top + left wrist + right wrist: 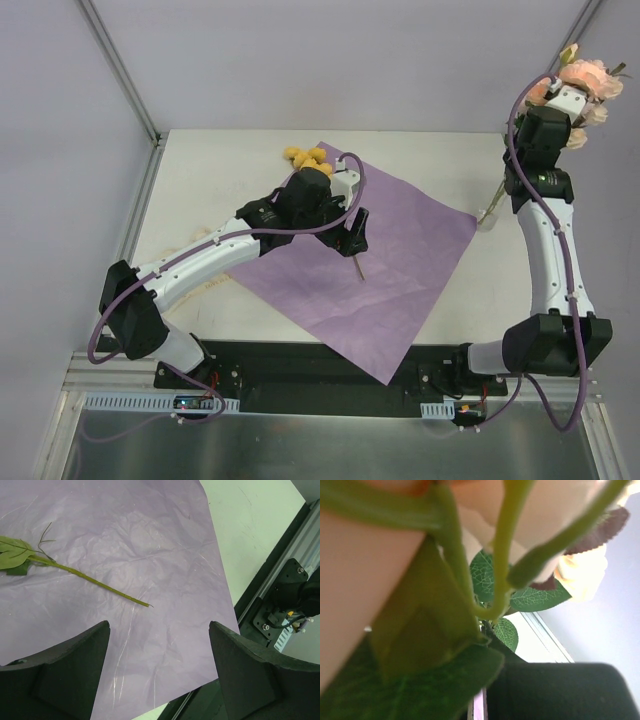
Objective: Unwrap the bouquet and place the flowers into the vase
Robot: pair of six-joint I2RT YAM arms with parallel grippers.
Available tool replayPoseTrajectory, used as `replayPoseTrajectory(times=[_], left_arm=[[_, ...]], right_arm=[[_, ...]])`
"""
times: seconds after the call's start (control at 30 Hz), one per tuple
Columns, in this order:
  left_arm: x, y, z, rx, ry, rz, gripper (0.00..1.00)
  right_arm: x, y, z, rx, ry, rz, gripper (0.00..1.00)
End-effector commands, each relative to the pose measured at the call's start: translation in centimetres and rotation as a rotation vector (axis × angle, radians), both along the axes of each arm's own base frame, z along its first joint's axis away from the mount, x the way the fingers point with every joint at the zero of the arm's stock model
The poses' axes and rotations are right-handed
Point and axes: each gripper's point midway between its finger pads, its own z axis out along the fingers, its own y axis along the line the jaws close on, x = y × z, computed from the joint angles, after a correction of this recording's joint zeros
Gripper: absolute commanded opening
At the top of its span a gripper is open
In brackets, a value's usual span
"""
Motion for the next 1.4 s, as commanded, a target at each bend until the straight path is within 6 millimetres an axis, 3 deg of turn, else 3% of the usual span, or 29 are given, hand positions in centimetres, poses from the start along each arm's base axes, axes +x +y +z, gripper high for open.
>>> replayPoseTrajectory(times=[0.0, 0.2, 0.77, 0.9, 0.97, 1.1, 1.37], left_arm=[[0.5, 0.0, 0.4, -0.016, -0.001, 0.010, 0.79], [0.3, -0.1, 0.5, -0.022, 0.007, 0.004, 0.79], [0.3, 0.1, 0.8, -0.021, -0.008, 0.009, 0.79], [0.2, 0.1, 1.0, -0.027, -0.010, 0.006, 0.79], [0.3, 0.1, 1.1, -0.028, -0.015, 0.011, 0.79], [0.2, 0.2, 1.4, -0.034, -0.016, 0.009, 0.79], [0.3, 0.3, 1.6, -0.037, -0.025, 0.013, 0.79]], right_arm=[[0.5, 0.1, -1.3, 0.044, -0.001, 0.001, 0.01], [0.4, 0.4, -4.3, 0.068, 0.050, 0.003, 0.01], [1.1, -0.9, -8.4, 0.025, 0.110, -0.007, 0.01], [1.1, -0.7, -8.4, 0.023, 0.108, 0.005, 0.02], [0.9, -0.6, -8.0, 0.023, 0.106, 0.015, 0.07], [0.5, -0.6, -7.5, 0.012, 0.104, 0.014, 0.29], [-1.5, 0.4, -5.8, 0.033, 0.096, 0.015, 0.54]])
